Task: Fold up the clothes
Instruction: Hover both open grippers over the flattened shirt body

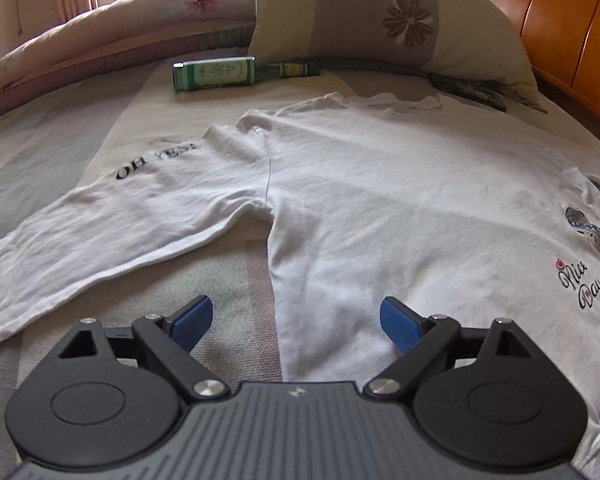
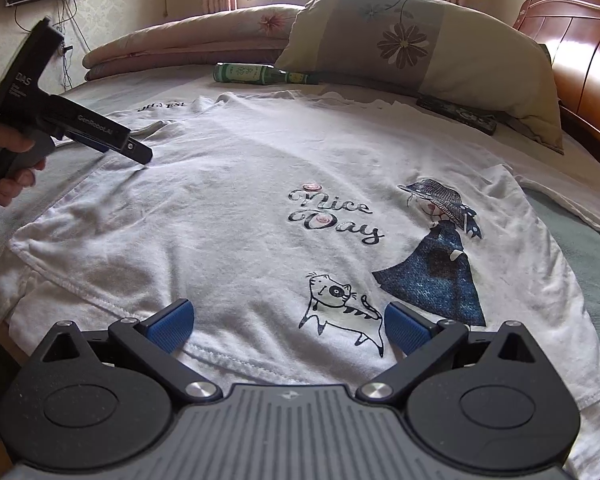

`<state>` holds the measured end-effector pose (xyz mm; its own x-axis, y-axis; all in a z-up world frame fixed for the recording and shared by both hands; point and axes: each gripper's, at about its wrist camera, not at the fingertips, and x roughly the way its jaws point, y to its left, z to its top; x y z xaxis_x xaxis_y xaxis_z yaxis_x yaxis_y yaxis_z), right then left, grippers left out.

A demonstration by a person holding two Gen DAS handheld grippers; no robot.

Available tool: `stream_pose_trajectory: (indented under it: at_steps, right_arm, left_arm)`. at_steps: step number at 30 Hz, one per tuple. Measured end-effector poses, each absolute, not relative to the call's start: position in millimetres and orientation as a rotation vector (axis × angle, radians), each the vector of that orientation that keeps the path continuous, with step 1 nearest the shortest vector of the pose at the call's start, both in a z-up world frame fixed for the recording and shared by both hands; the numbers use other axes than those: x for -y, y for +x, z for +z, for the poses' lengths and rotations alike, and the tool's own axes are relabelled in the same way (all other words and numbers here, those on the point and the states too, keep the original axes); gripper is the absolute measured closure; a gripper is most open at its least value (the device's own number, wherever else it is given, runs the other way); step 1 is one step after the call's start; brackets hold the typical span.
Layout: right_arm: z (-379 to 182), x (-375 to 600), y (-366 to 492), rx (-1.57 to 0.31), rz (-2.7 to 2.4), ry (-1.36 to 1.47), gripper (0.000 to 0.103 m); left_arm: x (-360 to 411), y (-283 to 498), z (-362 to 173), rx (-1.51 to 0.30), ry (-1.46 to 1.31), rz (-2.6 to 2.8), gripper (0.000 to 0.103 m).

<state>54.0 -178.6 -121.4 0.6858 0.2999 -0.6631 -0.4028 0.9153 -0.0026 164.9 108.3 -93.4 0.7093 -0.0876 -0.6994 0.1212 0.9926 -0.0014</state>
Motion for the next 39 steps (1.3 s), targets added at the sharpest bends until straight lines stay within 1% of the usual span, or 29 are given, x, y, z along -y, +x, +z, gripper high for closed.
stream_pose_trajectory:
  at_steps: [3, 6, 9, 12, 13, 15, 16, 17, 20, 26, 32, 34, 39]
  right_arm:
    - [-105.1, 160.3, 47.9, -0.650, 0.466, -0.184, 0.000]
    - [-94.7, 127.1, 47.4, -0.636, 0.614, -0.204, 0.000]
    - [-93.7, 99.2, 53.5, -0.693, 0.739, -0.134, 0.000]
    - [-102.8, 80.6, 59.0, -0.794, 0.749, -0.081, 0.000]
    - [-107.5, 76.6, 60.0, -0.842, 0.758, -0.058, 0.000]
    - [-109.6, 68.5, 46.9, -0.850, 0.774, -0.026, 0.000]
    - [-110.9, 62.8, 41.9, -0.888, 0.828, -0.006, 0.000]
    - [-109.7, 57.1, 33.0, -0.887, 0.876, -0.003, 0.000]
    - [-102.7, 43.1, 19.4, -0.898, 0.917, -0.099, 0.000]
    - [-76.7, 93.1, 33.4, -0.813, 0.640, -0.097, 0.000]
    - [-96.2, 138.0, 64.1, -0.784, 0.402, -0.195, 0.000]
    - [-106.8, 143.2, 71.5, -0.830, 0.348, -0.213, 0.000]
    - [-110.0, 168.3, 50.6, -0.879, 0.362, -0.126, 0.000]
  left_arm:
    - [-92.7, 168.4, -75.5, -0.690, 0.065, -0.169, 0.009]
    - [-74.0, 181.3, -75.0, -0.666, 0.082, -0.202, 0.008]
    - [-58.2, 188.0, -91.9, -0.704, 0.109, -0.224, 0.008]
    - [-54.0, 185.6, -108.5, -0.762, 0.129, -0.289, 0.008]
    - [-54.1, 183.9, -109.5, -0.768, 0.137, -0.293, 0.008]
    - [-56.2, 179.4, -108.3, -0.758, 0.145, -0.296, 0.008]
    - [-58.4, 176.6, -106.8, -0.741, 0.141, -0.300, 0.008]
    - [-60.5, 175.0, -106.5, -0.740, 0.126, -0.307, 0.006]
    - [-61.8, 170.5, -106.3, -0.746, 0.094, -0.338, 0.006]
    - [-44.9, 158.8, -102.5, -0.737, 0.145, -0.396, 0.006]
    - [-35.7, 153.1, -97.0, -0.720, 0.146, -0.425, 0.006]
    - [-34.1, 152.7, -97.3, -0.720, 0.148, -0.425, 0.006]
    - [-31.7, 155.0, -99.3, -0.723, 0.151, -0.419, 0.006]
